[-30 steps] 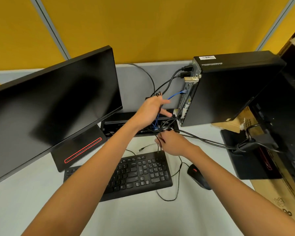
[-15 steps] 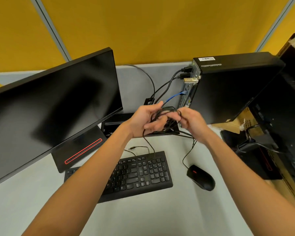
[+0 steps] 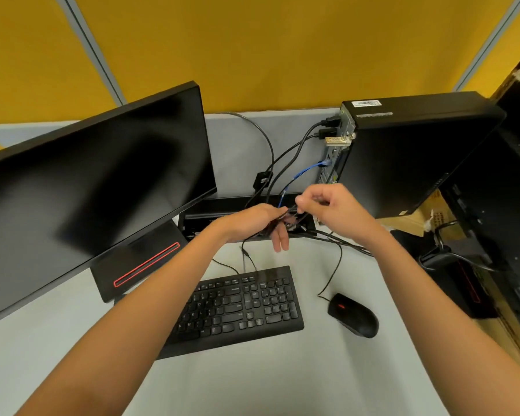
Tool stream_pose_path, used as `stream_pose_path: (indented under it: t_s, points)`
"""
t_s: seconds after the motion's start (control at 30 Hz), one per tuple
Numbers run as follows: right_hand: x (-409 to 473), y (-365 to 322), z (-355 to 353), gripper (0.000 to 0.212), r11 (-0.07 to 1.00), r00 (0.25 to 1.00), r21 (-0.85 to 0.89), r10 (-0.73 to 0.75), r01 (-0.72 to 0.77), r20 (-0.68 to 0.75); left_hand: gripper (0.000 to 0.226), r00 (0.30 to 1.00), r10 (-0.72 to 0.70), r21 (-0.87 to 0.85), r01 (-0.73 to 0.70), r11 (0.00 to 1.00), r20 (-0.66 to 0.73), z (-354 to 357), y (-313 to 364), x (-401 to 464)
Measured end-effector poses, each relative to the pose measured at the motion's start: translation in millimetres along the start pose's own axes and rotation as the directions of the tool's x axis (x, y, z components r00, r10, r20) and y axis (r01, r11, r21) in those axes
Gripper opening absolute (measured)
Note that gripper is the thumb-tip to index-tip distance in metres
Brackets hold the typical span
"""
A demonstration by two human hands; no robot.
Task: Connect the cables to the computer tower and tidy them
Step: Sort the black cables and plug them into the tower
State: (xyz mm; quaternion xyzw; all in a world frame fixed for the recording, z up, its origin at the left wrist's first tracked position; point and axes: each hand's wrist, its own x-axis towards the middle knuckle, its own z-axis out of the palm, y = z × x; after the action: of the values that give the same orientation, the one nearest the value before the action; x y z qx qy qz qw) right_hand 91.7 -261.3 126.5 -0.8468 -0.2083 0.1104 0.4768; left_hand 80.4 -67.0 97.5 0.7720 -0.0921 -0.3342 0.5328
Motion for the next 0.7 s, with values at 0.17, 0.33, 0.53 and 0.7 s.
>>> stream_pose_path:
  t_s: [0.17, 0.33, 0.53, 0.7]
  points:
    - [17, 36, 16, 0.025, 0.933, 0.943, 0.320, 0.244, -0.165, -0.226, 0.070, 0.982, 0.173, -0.415, -0.126, 0.901, 0.077, 1, 12, -3]
    - [10, 62, 60, 0.036, 0.886, 0.904, 0.365, 0.375, -0.285, -0.205, 0.059, 0.968, 0.241, -0.728, -0.216, 0.650, -0.072, -3, 25, 7]
    - [-4, 46, 55, 0.029, 0.978, 0.950, -0.134, 0.187, -0.157, 0.248, 0.049, 0.962, 0.050, -0.382, -0.154, 0.911, -0.268, 0, 21, 27]
    - [12, 33, 0, 0.040, 0.943, 0.976, -0.268, 0.163, -0.196, -0.142, 0.054, 0.994, 0.054, -0.233, -0.075, 0.970, -0.093, 6, 21, 30]
